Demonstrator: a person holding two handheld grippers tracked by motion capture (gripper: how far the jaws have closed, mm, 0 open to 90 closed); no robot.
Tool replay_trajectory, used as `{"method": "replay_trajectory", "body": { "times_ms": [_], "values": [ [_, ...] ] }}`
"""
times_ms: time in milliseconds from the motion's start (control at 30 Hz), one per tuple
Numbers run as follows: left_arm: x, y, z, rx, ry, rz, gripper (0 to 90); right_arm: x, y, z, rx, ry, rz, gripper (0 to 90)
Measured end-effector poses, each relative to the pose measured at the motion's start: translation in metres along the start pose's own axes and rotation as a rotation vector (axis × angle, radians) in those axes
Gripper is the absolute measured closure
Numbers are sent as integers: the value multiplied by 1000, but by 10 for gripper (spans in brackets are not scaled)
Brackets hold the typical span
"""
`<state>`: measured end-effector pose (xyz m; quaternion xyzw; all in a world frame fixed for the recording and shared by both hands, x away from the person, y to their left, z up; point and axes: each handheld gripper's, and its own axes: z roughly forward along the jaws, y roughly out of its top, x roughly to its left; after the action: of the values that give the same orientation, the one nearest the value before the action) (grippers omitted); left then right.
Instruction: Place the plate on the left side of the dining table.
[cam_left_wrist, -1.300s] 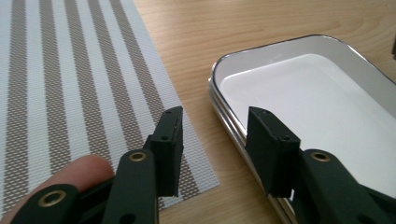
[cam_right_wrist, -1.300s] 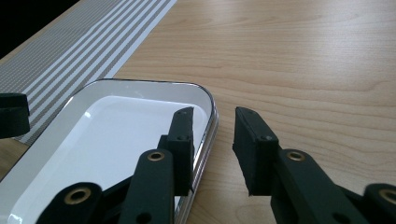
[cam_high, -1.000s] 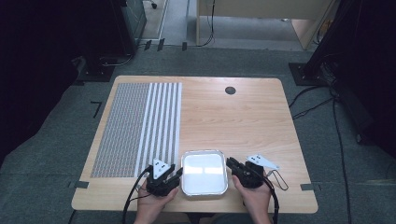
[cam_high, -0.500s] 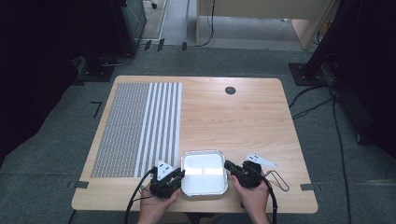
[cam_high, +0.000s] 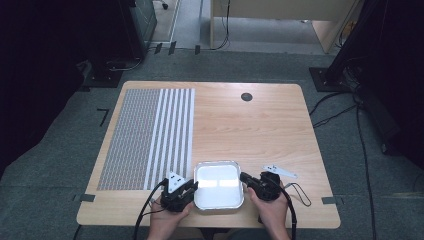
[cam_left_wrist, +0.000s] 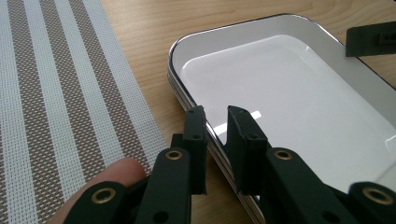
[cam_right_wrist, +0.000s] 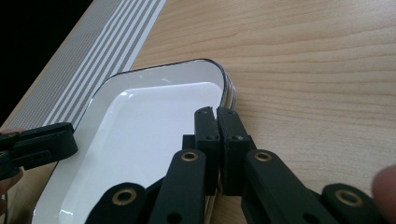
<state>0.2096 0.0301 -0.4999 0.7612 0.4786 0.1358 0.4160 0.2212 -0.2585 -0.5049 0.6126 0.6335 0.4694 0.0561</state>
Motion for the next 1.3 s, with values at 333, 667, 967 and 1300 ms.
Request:
{"method": "replay_trajectory", "body": {
  "times_ms": [333, 667, 967, 1300],
  "values": [
    [1, 0, 1, -1, -1, 0, 749, 4, 2, -9, -32, 9, 11, 900],
    [1, 0, -1, -8, -13, 2, 722, 7, -1, -17, -39, -24, -11, 898],
    [2, 4, -9, -60, -18, -6, 774, 6, -1, -23, -71, -44, -6, 900],
    [-4, 0, -2, -15, -57, 17, 773, 3, 3, -27, -109, -56, 7, 887]
  ]
}}
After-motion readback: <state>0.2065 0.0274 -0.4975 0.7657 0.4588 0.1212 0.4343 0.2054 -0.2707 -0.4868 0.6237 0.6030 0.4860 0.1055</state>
